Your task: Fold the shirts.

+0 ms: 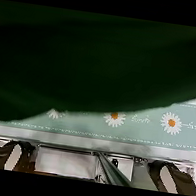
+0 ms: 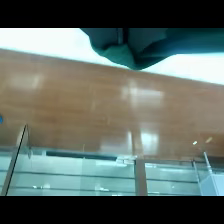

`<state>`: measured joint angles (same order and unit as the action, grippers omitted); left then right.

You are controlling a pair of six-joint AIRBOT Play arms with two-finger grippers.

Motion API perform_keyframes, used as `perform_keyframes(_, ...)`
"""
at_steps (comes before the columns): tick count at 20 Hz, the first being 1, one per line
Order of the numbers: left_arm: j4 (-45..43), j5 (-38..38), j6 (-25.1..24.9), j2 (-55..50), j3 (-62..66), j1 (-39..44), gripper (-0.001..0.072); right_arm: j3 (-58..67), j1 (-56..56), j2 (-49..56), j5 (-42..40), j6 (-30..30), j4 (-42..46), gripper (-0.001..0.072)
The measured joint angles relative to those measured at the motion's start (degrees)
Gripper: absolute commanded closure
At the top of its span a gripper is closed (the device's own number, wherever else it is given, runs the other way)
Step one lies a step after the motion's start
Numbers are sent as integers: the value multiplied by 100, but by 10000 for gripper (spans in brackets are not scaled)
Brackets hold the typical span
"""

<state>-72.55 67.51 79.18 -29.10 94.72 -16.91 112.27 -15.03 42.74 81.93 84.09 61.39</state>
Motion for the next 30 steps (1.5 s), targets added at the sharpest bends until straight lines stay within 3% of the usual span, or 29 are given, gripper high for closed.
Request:
perform_keyframes(6,81,282,76,-710,-964,13,687,-1950,0,52,28,-22,-98,678)
perform_keyframes(13,833,-955,-59,-3005,-1818,350,687,-3827,4,1812,-1325,-595,-426,678)
perform_keyframes(18,1062,-2328,225,-4776,-1904,883,687,-3292,111,3985,-2404,-780,-966,678)
perform_keyframes(23,1663,-3499,522,-5910,-1912,1172,686,-1897,389,5803,-2616,-463,-1196,678)
perform_keyframes(26,1829,-3392,560,-6085,-1912,1102,686,-1482,363,6212,-2103,-409,-1255,678)
perform_keyframes(30,1891,-2243,92,-6133,-1923,793,686,-1340,173,6345,-815,-503,-977,678)
